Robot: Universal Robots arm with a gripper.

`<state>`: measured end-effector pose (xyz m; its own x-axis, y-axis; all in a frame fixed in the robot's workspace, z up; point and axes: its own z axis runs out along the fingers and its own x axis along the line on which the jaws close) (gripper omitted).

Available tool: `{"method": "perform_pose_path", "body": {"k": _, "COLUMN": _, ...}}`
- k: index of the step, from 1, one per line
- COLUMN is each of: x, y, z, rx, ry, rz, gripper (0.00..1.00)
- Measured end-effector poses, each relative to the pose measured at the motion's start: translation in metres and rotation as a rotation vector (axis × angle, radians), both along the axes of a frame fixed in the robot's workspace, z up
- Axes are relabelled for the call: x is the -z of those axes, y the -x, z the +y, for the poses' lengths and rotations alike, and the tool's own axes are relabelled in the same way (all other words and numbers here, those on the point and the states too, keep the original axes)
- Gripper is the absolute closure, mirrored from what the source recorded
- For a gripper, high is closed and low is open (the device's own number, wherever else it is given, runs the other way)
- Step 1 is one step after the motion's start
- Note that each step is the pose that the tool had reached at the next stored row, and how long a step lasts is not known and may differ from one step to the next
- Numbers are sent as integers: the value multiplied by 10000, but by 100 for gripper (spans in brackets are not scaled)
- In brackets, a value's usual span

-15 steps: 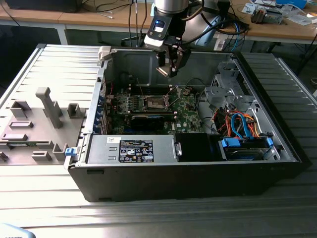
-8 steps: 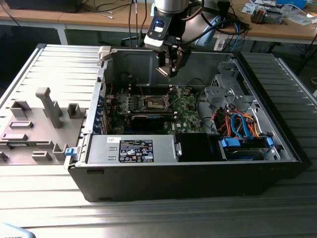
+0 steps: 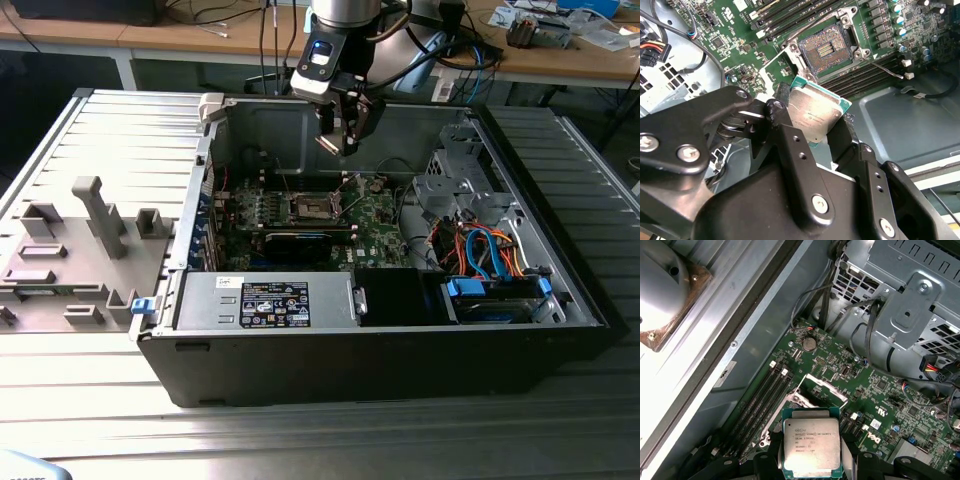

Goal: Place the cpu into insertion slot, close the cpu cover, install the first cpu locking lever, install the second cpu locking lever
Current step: 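Place the cpu into insertion slot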

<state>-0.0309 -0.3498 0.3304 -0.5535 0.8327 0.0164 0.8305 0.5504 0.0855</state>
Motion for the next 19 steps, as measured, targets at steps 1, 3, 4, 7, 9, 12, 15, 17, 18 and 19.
{"method": "perform_pose_path", "body": {"k": 1, "x": 0, "y": 0, "z": 0, "rx": 6, "ry": 0, "rz": 0, "gripper": 45}}
{"method": "perform_pose_path", "body": {"k": 3, "x": 1, "y": 0, "z": 0, "rx": 21, "ry": 0, "rz": 0, "gripper": 45}}
{"method": "perform_pose_path", "body": {"k": 4, "x": 2, "y": 0, "z": 0, "rx": 34, "ry": 0, "rz": 0, "gripper": 45}}
{"method": "perform_pose_path", "body": {"k": 7, "x": 2, "y": 0, "z": 0, "rx": 46, "ry": 0, "rz": 0, "gripper": 45}}
{"method": "perform_pose_path", "body": {"k": 9, "x": 3, "y": 0, "z": 0, "rx": 58, "ry": 0, "rz": 0, "gripper": 45}}
{"method": "perform_pose_path", "body": {"k": 12, "x": 3, "y": 0, "z": 0, "rx": 71, "ry": 0, "rz": 0, "gripper": 45}}
{"method": "perform_pose_path", "body": {"k": 15, "x": 3, "y": 0, "z": 0, "rx": 85, "ry": 0, "rz": 0, "gripper": 45}}
{"method": "perform_pose_path", "body": {"k": 17, "x": 4, "y": 0, "z": 0, "rx": 95, "ry": 0, "rz": 0, "gripper": 45}}
{"method": "perform_pose_path", "body": {"k": 18, "x": 4, "y": 0, "z": 0, "rx": 102, "ry": 0, "rz": 0, "gripper": 45}}
{"method": "perform_pose_path", "body": {"k": 19, "x": 4, "y": 0, "z": 0, "rx": 106, "ry": 0, "rz": 0, "gripper": 45}}
